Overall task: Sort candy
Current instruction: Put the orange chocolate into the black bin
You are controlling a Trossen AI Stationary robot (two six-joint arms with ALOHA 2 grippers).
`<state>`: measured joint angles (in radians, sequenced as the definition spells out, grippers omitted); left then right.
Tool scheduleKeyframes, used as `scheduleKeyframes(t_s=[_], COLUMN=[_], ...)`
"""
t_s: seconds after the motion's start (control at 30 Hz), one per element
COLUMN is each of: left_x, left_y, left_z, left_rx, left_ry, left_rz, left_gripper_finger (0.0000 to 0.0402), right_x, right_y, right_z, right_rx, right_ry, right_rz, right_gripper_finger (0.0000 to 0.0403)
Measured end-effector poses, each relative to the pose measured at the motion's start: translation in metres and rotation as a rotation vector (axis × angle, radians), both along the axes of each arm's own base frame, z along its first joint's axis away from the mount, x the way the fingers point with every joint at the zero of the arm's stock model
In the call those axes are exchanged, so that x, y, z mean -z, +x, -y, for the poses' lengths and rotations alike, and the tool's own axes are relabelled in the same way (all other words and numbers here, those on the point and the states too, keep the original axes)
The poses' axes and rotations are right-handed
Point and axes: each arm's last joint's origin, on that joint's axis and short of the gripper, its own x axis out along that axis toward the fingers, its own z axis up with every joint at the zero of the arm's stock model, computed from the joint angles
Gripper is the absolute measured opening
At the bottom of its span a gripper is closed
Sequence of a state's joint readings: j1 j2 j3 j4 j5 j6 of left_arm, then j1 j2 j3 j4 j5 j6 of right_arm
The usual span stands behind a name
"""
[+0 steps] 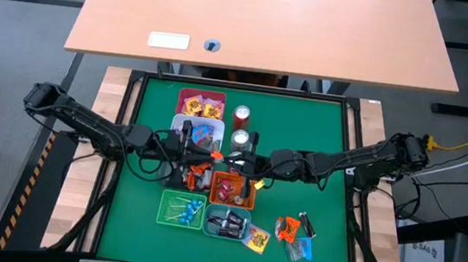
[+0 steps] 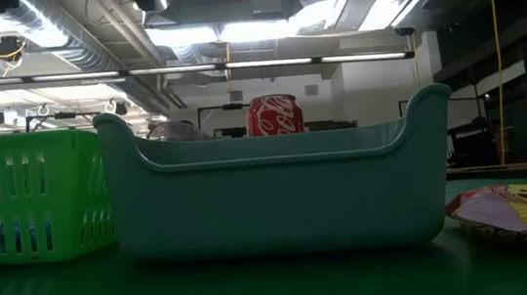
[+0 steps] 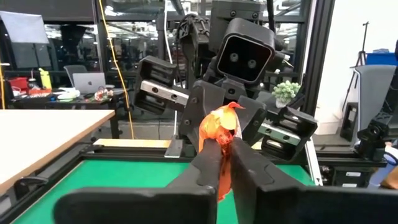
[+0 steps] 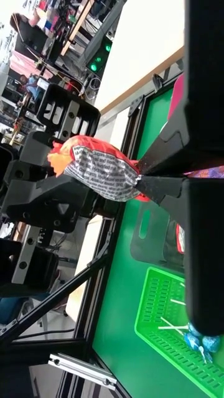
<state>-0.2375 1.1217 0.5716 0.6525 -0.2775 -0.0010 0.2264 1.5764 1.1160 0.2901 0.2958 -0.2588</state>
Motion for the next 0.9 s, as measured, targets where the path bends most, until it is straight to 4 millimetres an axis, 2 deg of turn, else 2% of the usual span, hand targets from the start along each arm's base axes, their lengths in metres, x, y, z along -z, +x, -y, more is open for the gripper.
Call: scheduleKeyframes(t_s=[0.5, 0.6, 0.73, 0.9], left_x=[0.001, 0.002, 0.005, 0.017], left_y=[0.000, 0.000, 0.000, -0.005], left_z=[0.000, 0.000, 0.001, 0.006], left_rx=[-0.001, -0.001, 0.006, 0.031], left_ry=[0.016, 0.017, 0.006, -0.048], left_rz=[-0.015, -0.019, -0.049, -0.192], left_gripper_finger=[0.0000, 0.0000, 0.0000, 0.0000], right_x=[0.001, 0.003, 0.006, 0.006], right_y=[0.000, 0.000, -0.003, -0.022], right_z=[0.000, -0.001, -0.001, -0.006], right_rx=[-0.001, -0.018, 0.004, -0.009], right_ry=[-0.003, 0.002, 0.027, 0.001], right_rz=[-0.012, -0.027, -0.073, -0.218], right_gripper_finger=[0.0010, 0.0039, 0.0097, 0.0149])
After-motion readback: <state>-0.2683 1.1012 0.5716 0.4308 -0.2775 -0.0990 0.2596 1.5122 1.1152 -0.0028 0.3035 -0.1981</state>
